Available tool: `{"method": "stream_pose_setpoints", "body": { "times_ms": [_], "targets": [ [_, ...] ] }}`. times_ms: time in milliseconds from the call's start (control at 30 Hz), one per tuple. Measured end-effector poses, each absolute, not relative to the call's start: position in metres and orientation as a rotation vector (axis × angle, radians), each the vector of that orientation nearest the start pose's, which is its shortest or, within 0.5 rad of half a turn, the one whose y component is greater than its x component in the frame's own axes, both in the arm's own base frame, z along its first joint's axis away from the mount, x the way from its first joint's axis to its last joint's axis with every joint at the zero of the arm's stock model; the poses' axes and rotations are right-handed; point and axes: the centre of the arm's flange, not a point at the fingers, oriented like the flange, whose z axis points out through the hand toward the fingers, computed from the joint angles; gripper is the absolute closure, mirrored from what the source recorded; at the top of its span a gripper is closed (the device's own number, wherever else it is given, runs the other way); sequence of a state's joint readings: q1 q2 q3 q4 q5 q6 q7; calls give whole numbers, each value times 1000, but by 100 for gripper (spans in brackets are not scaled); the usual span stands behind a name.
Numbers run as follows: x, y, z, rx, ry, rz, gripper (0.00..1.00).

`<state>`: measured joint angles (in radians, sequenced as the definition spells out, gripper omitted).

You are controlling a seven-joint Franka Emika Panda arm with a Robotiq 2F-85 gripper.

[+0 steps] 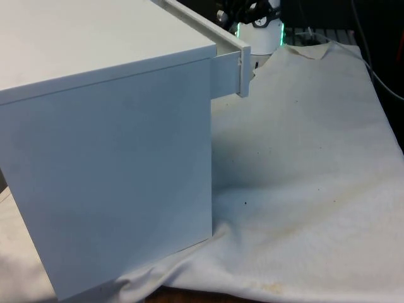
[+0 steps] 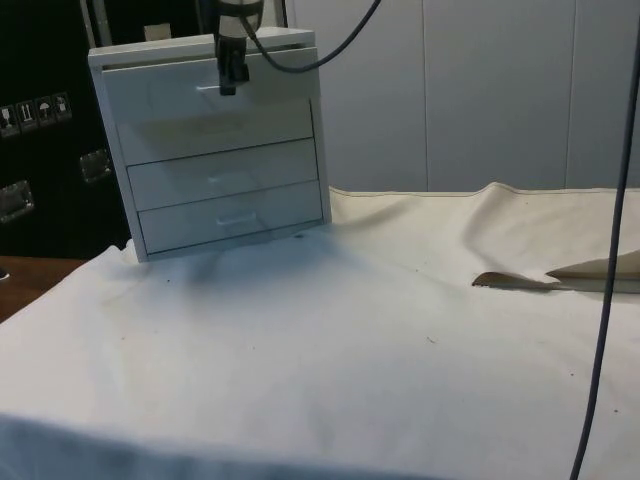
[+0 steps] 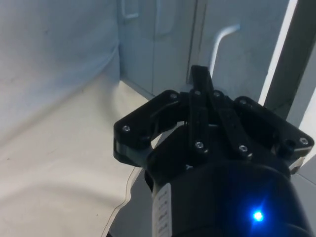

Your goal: Open the drawer, then close it.

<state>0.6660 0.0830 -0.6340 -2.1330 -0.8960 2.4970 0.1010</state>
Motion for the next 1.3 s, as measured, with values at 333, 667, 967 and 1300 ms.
{"method": "stream_pose_setpoints", "body": {
  "times_ms": [333,667,967,1300],
  "targets": [
    [592,12,406,2323,693,393,100],
    [601,-2,408,2307,662,399,100],
    [608,-10,405,2301,628,408,100],
    [615,-19,404,2291,595,418,100]
  ]
}}
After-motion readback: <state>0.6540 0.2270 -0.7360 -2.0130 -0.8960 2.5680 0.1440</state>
